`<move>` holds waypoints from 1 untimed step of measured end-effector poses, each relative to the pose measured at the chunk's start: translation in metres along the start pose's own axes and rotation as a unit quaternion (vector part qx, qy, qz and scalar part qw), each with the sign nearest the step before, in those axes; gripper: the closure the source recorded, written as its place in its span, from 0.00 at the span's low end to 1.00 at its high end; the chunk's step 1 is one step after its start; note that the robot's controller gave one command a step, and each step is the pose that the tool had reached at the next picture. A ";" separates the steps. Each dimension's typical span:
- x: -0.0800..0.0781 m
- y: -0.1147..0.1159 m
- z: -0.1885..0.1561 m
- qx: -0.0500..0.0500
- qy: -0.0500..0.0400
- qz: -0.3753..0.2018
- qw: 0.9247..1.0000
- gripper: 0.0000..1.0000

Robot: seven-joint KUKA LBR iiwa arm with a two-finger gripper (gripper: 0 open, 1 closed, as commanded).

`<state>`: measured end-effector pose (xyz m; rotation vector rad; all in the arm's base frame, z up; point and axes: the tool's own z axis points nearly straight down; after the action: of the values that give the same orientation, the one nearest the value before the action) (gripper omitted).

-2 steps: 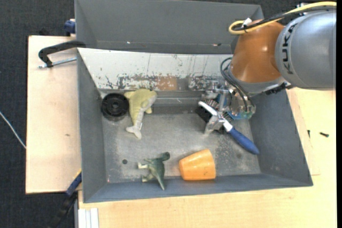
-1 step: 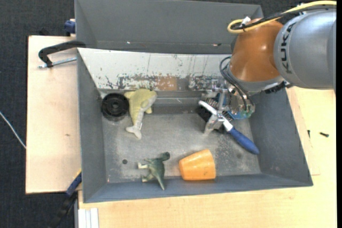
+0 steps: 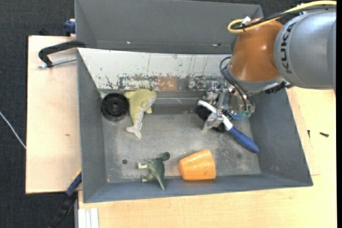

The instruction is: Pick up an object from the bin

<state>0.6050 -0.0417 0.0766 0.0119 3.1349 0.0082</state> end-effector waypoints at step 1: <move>-0.002 0.002 -0.043 0.001 -0.001 0.000 1.000 1.00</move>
Offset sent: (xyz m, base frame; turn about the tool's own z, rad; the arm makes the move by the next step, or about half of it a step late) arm 0.0000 0.0001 0.0402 0.0000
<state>0.6066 -0.0403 0.1199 0.0124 3.1334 0.0036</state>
